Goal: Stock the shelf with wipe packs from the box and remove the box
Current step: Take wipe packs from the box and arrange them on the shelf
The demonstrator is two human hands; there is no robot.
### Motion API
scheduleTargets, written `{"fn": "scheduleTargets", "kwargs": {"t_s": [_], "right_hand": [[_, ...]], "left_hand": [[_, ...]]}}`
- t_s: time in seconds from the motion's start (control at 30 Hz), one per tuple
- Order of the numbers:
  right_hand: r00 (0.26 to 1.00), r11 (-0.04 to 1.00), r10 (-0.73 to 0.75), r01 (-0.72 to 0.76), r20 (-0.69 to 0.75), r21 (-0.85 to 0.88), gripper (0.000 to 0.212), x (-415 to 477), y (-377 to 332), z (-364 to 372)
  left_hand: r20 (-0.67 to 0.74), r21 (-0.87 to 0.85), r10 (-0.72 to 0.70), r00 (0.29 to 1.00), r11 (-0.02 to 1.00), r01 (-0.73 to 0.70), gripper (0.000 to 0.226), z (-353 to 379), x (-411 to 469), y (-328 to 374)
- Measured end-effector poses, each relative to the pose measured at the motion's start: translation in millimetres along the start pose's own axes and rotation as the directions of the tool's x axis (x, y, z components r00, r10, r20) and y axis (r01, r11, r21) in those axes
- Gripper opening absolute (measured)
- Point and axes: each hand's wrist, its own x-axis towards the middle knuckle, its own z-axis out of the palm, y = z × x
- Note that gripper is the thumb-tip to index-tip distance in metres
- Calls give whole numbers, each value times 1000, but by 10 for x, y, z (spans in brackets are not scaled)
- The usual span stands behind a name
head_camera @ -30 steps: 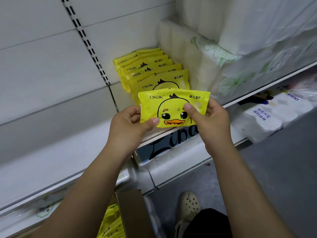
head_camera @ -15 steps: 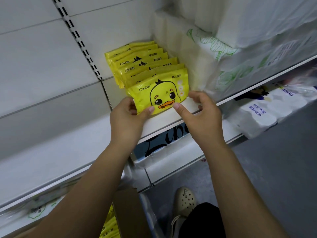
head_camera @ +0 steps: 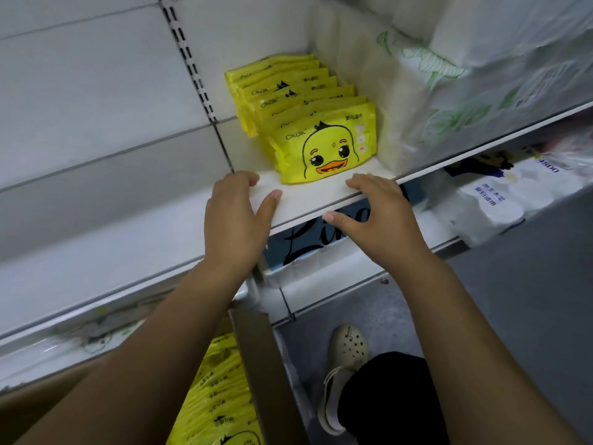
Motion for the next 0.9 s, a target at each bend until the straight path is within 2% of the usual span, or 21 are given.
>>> {"fn": "scheduleTargets", "kwargs": {"t_s": [0.1, 0.2, 0.37, 0.53, 0.63, 0.77, 0.83, 0.9], "right_hand": [[997, 998, -53, 54, 61, -24, 61, -234, -114, 89], [985, 990, -124, 131, 119, -51, 59, -480, -295, 215], [920, 968, -213, 244, 329, -55, 61, -926, -784, 625], [777, 871, -396, 487, 490, -68, 53, -1506, -1305, 1093], [672, 803, -430, 589, 603, -85, 52, -1863, -1456, 1377], [489, 742, -322, 663, 811, -105, 60, -2334, -1520, 1739], [395, 726, -210, 676, 894, -128, 63, -2539, -1511, 1879], [288, 730, -85, 669, 954, -137, 64, -2696, -1472, 1972]], "left_hand": [[70, 115, 25, 997, 993, -33, 42, -291, -348, -132], [78, 194, 32, 996, 980, -47, 42, -626, -768, -312], [83, 287, -18, 996, 958, -7, 46, -1228, -1577, -589], [35, 356, -198, 980, 918, 173, 55, -1778, -2569, -1023], [0, 405, -311, 950, 869, 284, 57, -2035, -3161, -1344], [-99, 395, -444, 890, 804, 445, 55, -2201, -3883, -1595], [-125, 396, -558, 820, 730, 557, 57, -2197, -4185, -1630], [-113, 366, -662, 741, 666, 650, 71, -2156, -4454, -1650]]}}
